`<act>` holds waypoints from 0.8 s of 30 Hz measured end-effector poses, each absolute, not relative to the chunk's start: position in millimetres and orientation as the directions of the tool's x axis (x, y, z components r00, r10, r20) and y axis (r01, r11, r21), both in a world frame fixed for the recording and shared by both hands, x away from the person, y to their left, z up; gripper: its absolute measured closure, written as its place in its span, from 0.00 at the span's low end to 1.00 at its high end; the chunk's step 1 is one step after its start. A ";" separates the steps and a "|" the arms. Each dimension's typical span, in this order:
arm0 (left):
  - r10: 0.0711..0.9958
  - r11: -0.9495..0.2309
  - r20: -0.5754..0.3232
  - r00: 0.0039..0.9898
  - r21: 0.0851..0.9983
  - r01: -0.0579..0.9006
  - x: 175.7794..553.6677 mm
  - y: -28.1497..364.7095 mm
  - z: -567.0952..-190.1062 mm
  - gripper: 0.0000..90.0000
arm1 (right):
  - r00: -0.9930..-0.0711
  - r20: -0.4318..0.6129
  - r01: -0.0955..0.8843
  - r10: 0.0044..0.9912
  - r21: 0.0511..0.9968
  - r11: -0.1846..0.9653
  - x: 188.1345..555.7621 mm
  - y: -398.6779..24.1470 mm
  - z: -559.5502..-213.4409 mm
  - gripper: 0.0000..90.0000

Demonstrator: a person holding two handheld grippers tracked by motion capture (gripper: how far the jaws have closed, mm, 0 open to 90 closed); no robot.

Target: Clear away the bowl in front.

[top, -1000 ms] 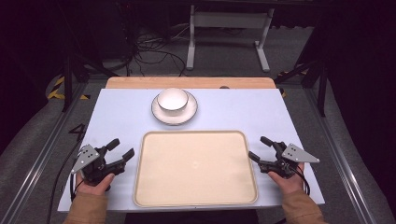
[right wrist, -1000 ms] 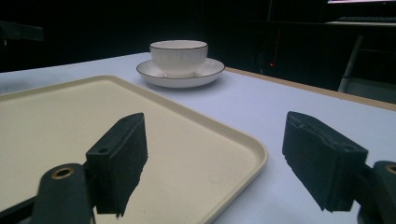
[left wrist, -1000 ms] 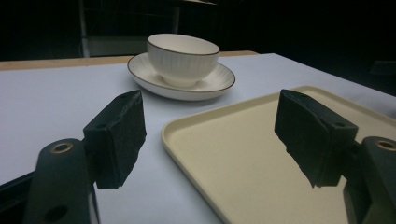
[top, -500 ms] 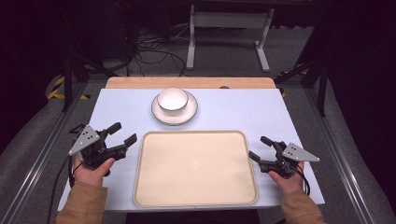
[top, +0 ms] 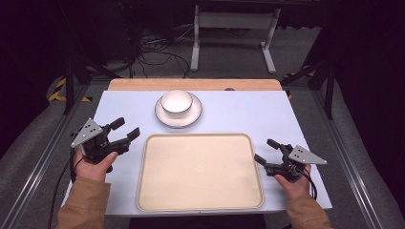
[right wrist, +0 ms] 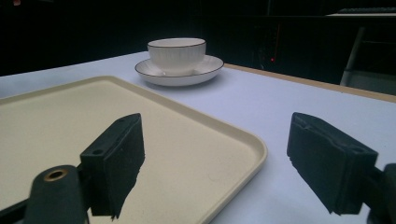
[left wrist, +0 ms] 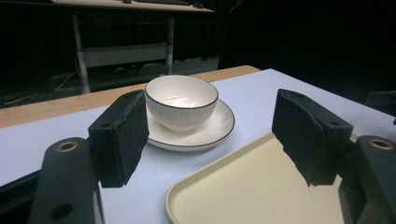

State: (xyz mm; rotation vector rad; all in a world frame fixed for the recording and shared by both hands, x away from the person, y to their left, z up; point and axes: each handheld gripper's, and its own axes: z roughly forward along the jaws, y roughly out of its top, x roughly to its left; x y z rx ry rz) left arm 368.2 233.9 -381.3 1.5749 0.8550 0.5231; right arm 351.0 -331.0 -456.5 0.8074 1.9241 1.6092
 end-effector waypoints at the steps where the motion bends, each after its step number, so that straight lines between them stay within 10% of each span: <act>1: 0.766 -0.025 -0.129 0.630 0.973 0.229 369.6 233.1 -380.5 0.31 | -0.697 -0.003 0.124 0.717 0.985 0.124 351.1 -330.9 -456.5 0.21; 24: 0.718 -0.105 -0.073 0.692 0.972 0.211 434.3 191.5 -354.1 0.35 | -0.685 -0.015 0.138 0.729 0.979 0.150 352.1 -327.9 -456.1 0.17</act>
